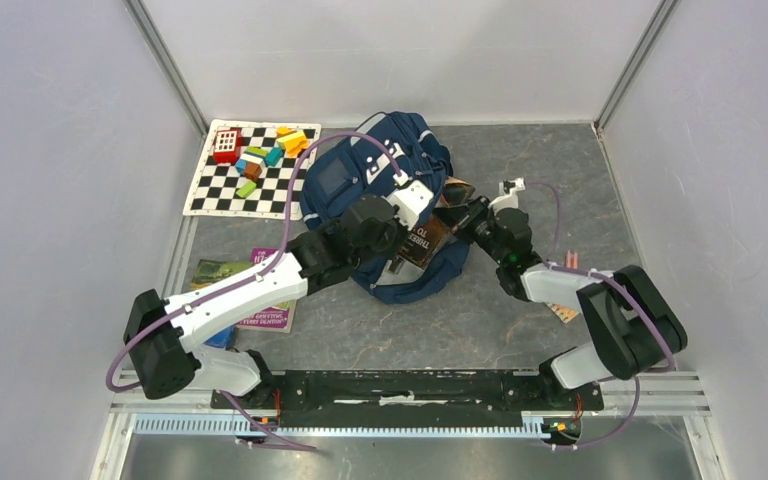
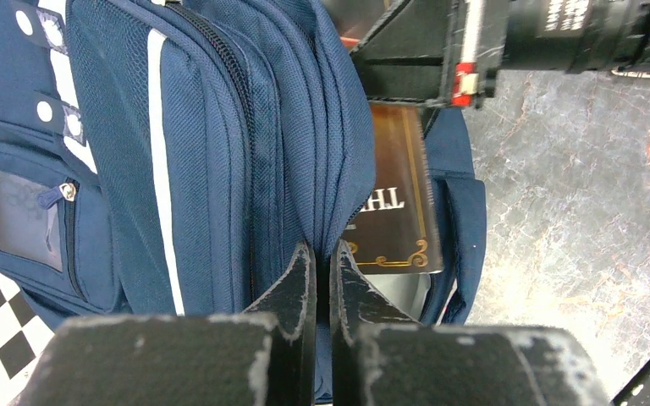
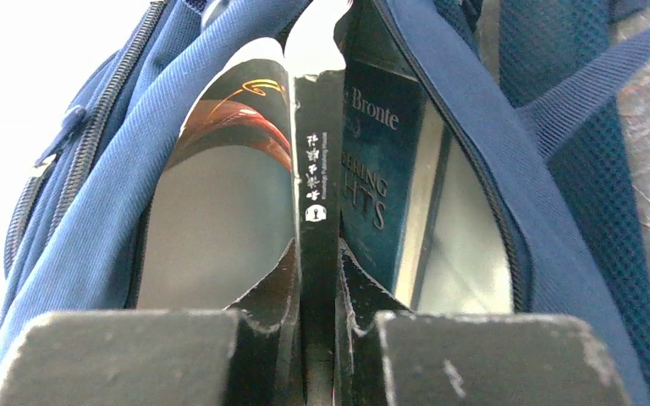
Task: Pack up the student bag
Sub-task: Place the book in the student bag.
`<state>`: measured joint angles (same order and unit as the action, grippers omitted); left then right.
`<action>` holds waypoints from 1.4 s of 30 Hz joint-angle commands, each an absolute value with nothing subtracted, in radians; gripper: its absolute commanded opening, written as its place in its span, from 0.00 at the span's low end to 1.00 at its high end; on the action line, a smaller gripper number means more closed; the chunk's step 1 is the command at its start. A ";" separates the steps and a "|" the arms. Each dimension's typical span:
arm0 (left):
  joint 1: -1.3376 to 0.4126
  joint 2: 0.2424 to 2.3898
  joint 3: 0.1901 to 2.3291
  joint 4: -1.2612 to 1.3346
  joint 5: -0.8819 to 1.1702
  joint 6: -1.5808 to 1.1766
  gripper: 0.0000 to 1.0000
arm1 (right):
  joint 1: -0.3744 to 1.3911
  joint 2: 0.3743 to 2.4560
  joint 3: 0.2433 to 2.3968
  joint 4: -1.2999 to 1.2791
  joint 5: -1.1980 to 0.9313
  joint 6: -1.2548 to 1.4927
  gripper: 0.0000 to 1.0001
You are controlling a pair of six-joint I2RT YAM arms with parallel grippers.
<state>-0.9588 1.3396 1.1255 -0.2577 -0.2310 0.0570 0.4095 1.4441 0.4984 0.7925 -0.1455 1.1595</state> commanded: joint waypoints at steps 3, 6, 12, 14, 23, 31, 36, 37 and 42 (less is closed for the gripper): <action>-0.971 1.284 1.154 -0.118 -0.175 0.012 0.02 | 0.490 1.546 0.642 0.958 -0.006 1.133 0.00; -0.971 1.285 1.152 -0.114 -0.173 0.010 0.02 | 0.520 1.601 0.648 0.998 0.024 1.159 0.00; -0.963 1.281 1.154 -0.115 -0.183 0.010 0.02 | 0.594 1.639 0.573 1.037 0.111 1.193 0.00; -0.956 1.273 1.154 -0.112 -0.180 -0.021 0.02 | 0.616 1.630 0.515 1.058 0.161 1.213 0.00; -0.946 1.272 1.149 -0.101 -0.133 -0.041 0.02 | 0.627 1.736 0.609 1.167 0.182 1.158 0.00; -0.945 1.280 1.147 -0.100 -0.117 -0.052 0.02 | 0.629 1.883 0.748 1.218 0.183 1.056 0.02; -0.943 1.282 1.149 -0.103 -0.123 -0.051 0.02 | 0.635 1.871 0.694 1.234 0.191 1.054 0.34; -0.942 1.281 1.149 -0.103 -0.126 -0.051 0.02 | 0.637 1.857 0.673 1.233 0.197 1.048 0.39; -0.940 1.292 1.154 -0.110 -0.128 -0.054 0.02 | 0.636 1.754 0.581 1.171 0.218 0.973 0.59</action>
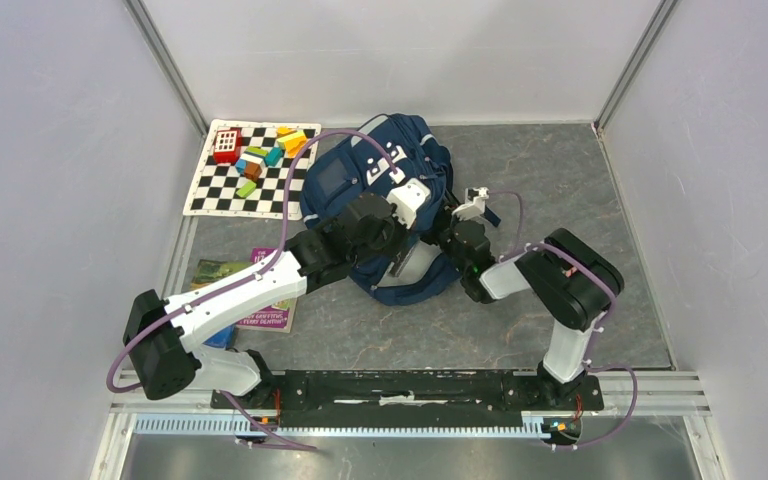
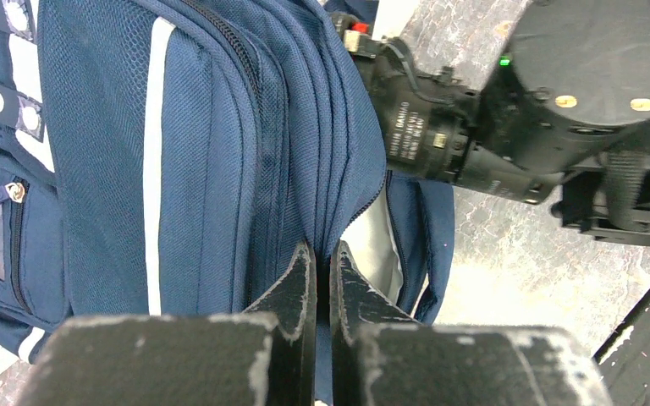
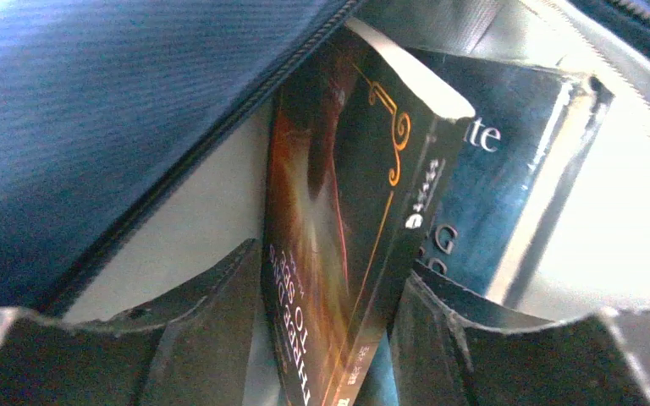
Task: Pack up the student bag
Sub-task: Place the book in the student bag.
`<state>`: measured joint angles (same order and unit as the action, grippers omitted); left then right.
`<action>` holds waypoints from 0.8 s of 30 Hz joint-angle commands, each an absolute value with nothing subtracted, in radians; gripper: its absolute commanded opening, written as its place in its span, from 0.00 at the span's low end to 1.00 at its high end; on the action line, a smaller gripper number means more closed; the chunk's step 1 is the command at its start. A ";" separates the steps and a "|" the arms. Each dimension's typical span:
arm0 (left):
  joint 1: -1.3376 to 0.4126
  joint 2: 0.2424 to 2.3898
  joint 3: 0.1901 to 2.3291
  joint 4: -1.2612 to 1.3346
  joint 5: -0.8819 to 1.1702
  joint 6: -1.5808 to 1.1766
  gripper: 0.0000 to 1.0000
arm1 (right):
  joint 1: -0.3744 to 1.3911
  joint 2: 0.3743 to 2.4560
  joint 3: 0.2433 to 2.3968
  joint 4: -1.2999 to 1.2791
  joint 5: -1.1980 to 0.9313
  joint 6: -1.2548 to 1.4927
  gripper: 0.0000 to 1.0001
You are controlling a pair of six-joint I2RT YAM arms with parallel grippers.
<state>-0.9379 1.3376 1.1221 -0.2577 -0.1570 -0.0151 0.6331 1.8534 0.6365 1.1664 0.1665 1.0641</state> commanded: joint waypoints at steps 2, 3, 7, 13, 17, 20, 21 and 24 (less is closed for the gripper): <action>-0.940 1.294 1.155 -0.113 -0.129 -0.054 0.02 | 0.637 1.702 0.546 1.141 0.223 0.940 0.64; -0.940 1.293 1.157 -0.115 -0.131 -0.054 0.02 | 0.637 1.681 0.523 1.135 0.226 0.925 0.65; -0.939 1.294 1.156 -0.115 -0.137 -0.052 0.02 | 0.635 1.564 0.457 1.013 0.275 0.875 0.68; -0.938 1.295 1.157 -0.118 -0.140 -0.049 0.02 | 0.635 1.439 0.371 0.923 0.333 0.790 0.59; -0.938 1.303 1.155 -0.118 -0.143 -0.048 0.02 | 0.625 1.440 0.403 0.882 0.273 0.723 0.49; -0.937 1.313 1.156 -0.121 -0.143 -0.049 0.02 | 0.620 1.459 0.451 0.840 0.226 0.694 0.47; -0.938 1.318 1.155 -0.122 -0.142 -0.048 0.02 | 0.619 1.455 0.454 0.834 0.225 0.684 0.47; -0.938 1.335 1.157 -0.127 -0.142 -0.052 0.02 | 0.620 1.402 0.449 0.793 0.259 0.644 0.48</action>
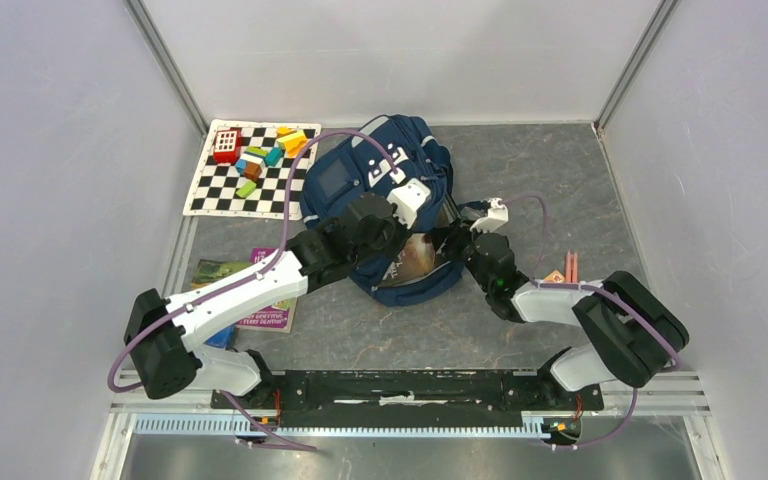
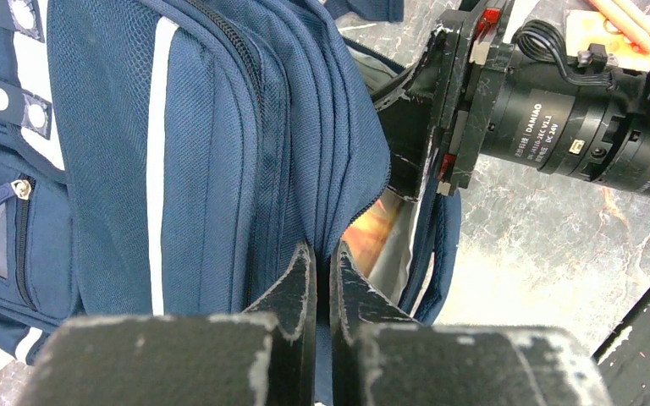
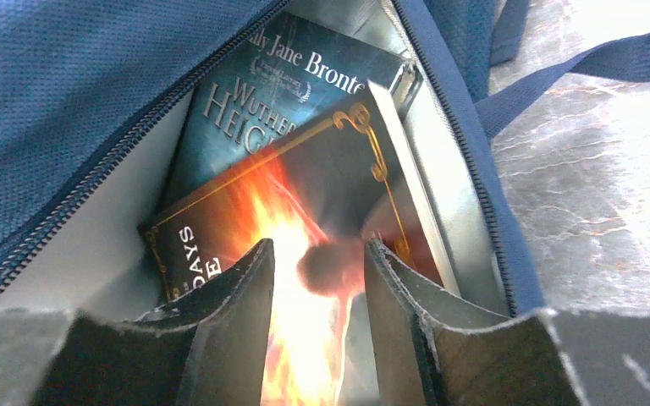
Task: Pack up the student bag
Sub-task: Place the book in the student bag, then pick up the book from the center of the board.
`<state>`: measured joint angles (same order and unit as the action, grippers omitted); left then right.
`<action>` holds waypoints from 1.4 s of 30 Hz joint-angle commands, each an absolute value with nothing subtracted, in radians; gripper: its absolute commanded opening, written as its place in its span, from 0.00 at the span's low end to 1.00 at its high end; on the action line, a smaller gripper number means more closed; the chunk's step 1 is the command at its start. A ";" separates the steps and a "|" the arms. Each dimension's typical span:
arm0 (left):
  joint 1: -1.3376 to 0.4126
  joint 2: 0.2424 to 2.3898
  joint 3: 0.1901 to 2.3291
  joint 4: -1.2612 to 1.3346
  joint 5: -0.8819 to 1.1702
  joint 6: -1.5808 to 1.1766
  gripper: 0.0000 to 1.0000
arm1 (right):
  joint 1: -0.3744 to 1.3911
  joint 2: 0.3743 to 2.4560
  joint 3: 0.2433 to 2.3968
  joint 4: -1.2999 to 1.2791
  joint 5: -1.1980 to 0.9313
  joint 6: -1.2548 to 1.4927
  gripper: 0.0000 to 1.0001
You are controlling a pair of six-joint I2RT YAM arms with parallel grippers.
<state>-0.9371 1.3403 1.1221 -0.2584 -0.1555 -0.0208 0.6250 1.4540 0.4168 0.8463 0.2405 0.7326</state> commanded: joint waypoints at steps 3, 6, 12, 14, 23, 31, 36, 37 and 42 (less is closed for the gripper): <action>-0.939 1.353 1.162 -0.136 -0.125 -0.063 0.10 | 0.619 1.308 0.427 0.709 0.320 0.589 0.52; -0.939 1.368 1.170 -0.143 -0.079 -0.069 0.39 | 0.620 1.186 0.387 0.615 0.390 0.537 0.56; -0.936 1.347 1.160 -0.142 -0.023 -0.087 0.97 | 0.620 0.867 0.311 0.377 0.549 0.454 0.71; -0.930 1.335 1.143 -0.160 0.017 -0.112 1.00 | 0.620 0.766 0.307 0.281 0.582 0.430 0.77; -0.728 1.165 0.876 -0.222 -0.037 -0.387 1.00 | 0.619 0.481 0.307 0.051 0.600 0.362 0.96; -0.540 1.082 0.759 -0.473 -0.445 -0.476 1.00 | 0.620 0.463 0.297 0.044 0.546 0.390 0.98; -0.522 1.080 0.685 -0.548 -0.602 -0.552 1.00 | 0.620 0.465 0.299 0.068 0.527 0.394 0.98; -0.517 1.084 0.682 -0.563 -0.593 -0.559 1.00 | 0.620 0.462 0.299 0.073 0.527 0.393 0.98; -0.500 1.103 0.683 -0.574 -0.578 -0.568 1.00 | 0.619 0.456 0.301 0.089 0.535 0.394 0.98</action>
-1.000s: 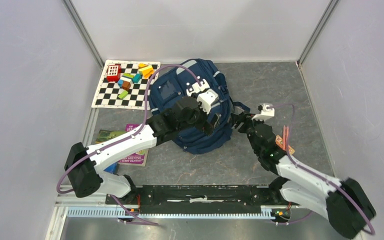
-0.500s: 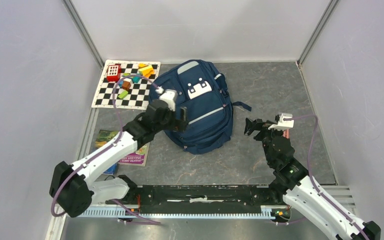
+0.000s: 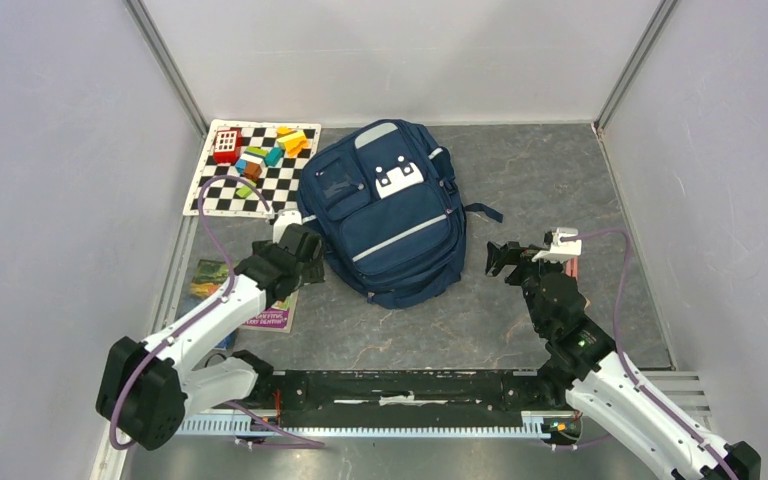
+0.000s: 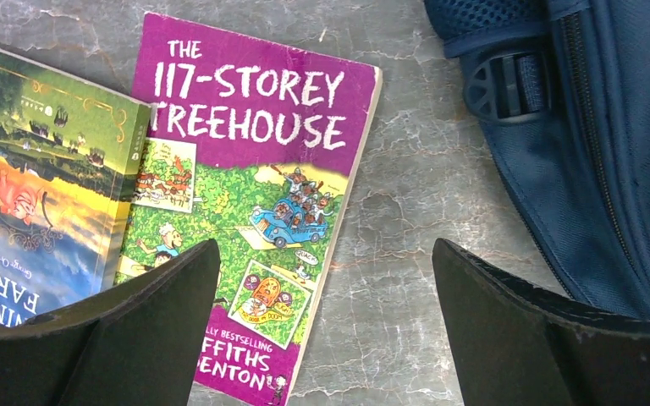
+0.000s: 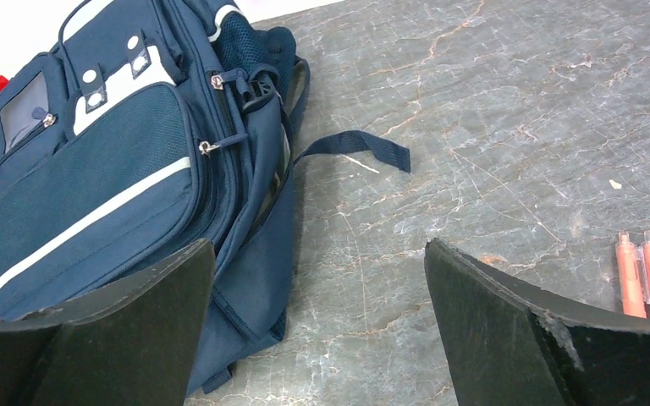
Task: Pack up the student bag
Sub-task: Pick up the book from the center of the board.
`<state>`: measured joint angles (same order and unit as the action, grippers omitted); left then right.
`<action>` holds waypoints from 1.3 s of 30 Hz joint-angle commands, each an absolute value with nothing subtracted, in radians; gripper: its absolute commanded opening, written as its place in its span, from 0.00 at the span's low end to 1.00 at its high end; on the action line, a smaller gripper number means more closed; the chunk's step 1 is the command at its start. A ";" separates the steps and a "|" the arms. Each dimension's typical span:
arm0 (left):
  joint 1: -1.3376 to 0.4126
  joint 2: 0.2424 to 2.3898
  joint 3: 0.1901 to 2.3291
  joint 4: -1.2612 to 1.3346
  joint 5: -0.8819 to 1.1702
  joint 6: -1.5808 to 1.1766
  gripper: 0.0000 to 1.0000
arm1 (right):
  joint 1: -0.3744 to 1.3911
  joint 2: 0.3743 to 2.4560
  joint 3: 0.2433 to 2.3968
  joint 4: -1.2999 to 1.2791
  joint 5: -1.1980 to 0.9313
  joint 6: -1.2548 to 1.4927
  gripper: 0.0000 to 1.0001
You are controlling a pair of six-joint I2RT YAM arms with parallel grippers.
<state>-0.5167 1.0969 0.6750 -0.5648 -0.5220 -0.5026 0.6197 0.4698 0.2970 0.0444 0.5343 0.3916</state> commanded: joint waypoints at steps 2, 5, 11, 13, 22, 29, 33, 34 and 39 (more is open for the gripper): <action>-0.487 1.137 0.694 -0.587 -0.554 -0.562 1.00 | 0.620 0.455 0.303 0.092 0.538 0.402 0.98; -0.466 1.218 0.723 -0.638 -0.555 -0.563 1.00 | 0.619 0.446 0.308 0.090 0.541 0.409 0.98; -0.420 1.331 0.765 -0.670 -0.510 -0.547 1.00 | 0.620 0.390 0.307 0.091 0.566 0.430 0.98; -0.406 1.363 0.771 -0.672 -0.490 -0.538 1.00 | 0.620 0.372 0.307 0.091 0.575 0.430 0.98; -0.381 1.453 0.785 -0.650 -0.406 -0.498 0.55 | 0.620 0.325 0.304 0.088 0.601 0.422 0.98; -0.381 1.425 0.781 -0.641 -0.395 -0.485 0.09 | 0.620 0.312 0.295 0.079 0.605 0.422 0.98; -0.382 1.377 0.778 -0.642 -0.379 -0.480 0.02 | 0.620 0.308 0.299 0.070 0.610 0.414 0.98; -0.381 1.353 0.778 -0.643 -0.369 -0.479 0.02 | 0.620 0.307 0.299 0.068 0.611 0.414 0.98; -0.382 1.176 0.790 -0.645 -0.272 -0.441 0.02 | 0.620 0.304 0.309 0.049 0.612 0.408 0.98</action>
